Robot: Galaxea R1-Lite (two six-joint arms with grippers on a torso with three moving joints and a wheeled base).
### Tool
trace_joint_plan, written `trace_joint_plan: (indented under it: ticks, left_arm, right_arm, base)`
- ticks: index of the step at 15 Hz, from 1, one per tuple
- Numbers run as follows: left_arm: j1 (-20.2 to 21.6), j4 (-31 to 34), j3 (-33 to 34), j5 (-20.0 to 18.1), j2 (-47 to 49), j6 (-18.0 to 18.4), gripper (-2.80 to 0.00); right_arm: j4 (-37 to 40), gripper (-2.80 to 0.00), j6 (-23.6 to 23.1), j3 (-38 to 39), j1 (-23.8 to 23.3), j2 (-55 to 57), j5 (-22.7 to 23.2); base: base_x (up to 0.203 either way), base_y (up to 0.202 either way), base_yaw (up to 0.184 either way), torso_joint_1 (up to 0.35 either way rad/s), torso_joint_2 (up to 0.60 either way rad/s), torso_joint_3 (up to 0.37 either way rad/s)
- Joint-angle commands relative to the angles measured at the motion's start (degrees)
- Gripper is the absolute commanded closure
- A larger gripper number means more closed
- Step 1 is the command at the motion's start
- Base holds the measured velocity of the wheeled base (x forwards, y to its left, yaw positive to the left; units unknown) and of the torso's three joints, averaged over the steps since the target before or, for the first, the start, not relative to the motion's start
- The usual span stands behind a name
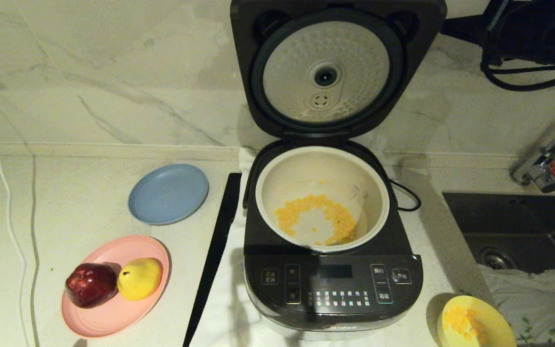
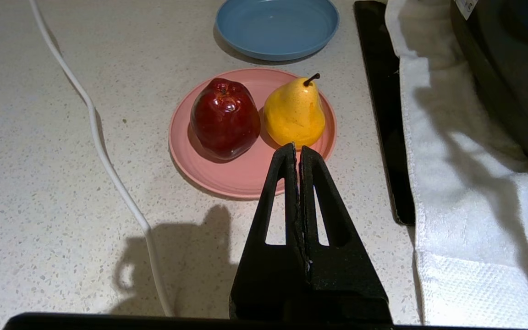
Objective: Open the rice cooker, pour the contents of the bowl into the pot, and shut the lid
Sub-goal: Close the rice cooker
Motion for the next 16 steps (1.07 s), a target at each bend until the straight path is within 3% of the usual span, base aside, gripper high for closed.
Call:
trace_joint_plan:
  ticks: [1, 6, 13, 16]
  left_arm:
    - [0.02, -0.02, 0.44, -0.04, 0.02, 0.02, 0.0]
    - [0.02, -0.02, 0.44, -0.01, 0.02, 0.03, 0.0]
    - [0.02, -0.02, 0.44, -0.04, 0.02, 0.03, 0.0]
    - [0.02, -0.02, 0.44, -0.04, 0.02, 0.03, 0.0]
  right_arm:
    - [-3.63, 0.0, 0.14, -0.04, 1.3, 2.57, 0.89]
    - [-7.62, 0.0, -0.25, -0.04, 4.26, 4.11, 1.71]
    - [-10.08, 0.0, -0.31, -0.04, 4.38, 5.56, 1.9]
    - [-9.31, 0.0, 0.52, 0.1, 4.56, 4.26, 4.14]
  base:
    - [0.0, 0.0, 0.0, 0.0, 0.0, 0.0]
    - [0.0, 0.0, 0.0, 0.0, 0.0, 0.0]
    - [0.0, 0.0, 0.0, 0.0, 0.0, 0.0]
    - [0.0, 0.0, 0.0, 0.0, 0.0, 0.0]
